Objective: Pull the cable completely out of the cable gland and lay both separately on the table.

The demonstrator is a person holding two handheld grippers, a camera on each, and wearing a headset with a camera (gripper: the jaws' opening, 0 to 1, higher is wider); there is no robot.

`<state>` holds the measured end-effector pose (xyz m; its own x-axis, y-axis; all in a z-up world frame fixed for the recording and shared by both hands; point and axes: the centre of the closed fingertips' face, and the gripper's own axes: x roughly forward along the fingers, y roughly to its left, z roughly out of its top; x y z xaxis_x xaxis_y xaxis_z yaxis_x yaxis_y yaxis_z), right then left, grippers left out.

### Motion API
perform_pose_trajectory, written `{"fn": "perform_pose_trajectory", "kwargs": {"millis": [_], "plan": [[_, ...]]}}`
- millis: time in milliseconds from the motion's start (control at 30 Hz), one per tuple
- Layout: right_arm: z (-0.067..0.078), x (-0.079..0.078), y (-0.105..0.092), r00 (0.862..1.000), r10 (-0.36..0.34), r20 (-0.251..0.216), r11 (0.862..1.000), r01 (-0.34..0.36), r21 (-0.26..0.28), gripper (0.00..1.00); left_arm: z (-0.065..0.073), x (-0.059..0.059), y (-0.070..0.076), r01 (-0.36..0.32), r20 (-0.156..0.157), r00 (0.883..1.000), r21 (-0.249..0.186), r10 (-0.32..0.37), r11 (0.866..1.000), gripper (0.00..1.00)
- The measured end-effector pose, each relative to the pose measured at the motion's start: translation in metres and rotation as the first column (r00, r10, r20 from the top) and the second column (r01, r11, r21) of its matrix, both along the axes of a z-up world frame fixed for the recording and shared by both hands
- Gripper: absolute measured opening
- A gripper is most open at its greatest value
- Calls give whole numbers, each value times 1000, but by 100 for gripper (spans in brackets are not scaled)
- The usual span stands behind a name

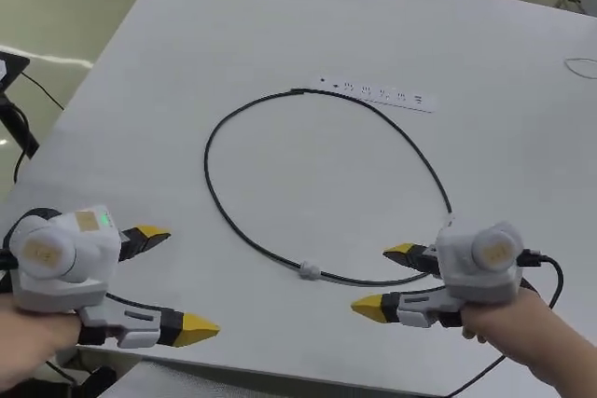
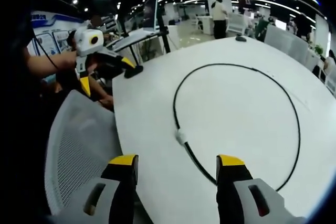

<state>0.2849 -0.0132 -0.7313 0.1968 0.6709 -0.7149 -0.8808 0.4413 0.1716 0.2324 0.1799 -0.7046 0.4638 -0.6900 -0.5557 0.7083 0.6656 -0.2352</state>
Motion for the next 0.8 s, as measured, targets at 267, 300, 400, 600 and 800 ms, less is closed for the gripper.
{"fn": "perform_pose_trajectory", "kwargs": {"millis": [267,300,400,600,800], "plan": [[-13,7,10,999,37,-12,998,-37,-43,49,-1,-2,-3,3,-10,1000,-5,-3,1000,93],[-14,8,11,999,39,-14,998,-40,-47,49,-2,-3,-4,2,-12,1000,-9,-2,1000,93],[-17,12,16,999,51,-16,997,-52,-50,46,-1,-4,-5,5,-14,1000,-14,-5,1000,93],[-24,19,25,997,69,-24,996,-70,-57,42,-2,-5,-3,2,-20,1000,-14,-2,1000,93],[-34,21,31,994,101,-36,991,-104,-87,38,-7,-4,-1,0,-26,1000,-5,0,1000,93]]}}
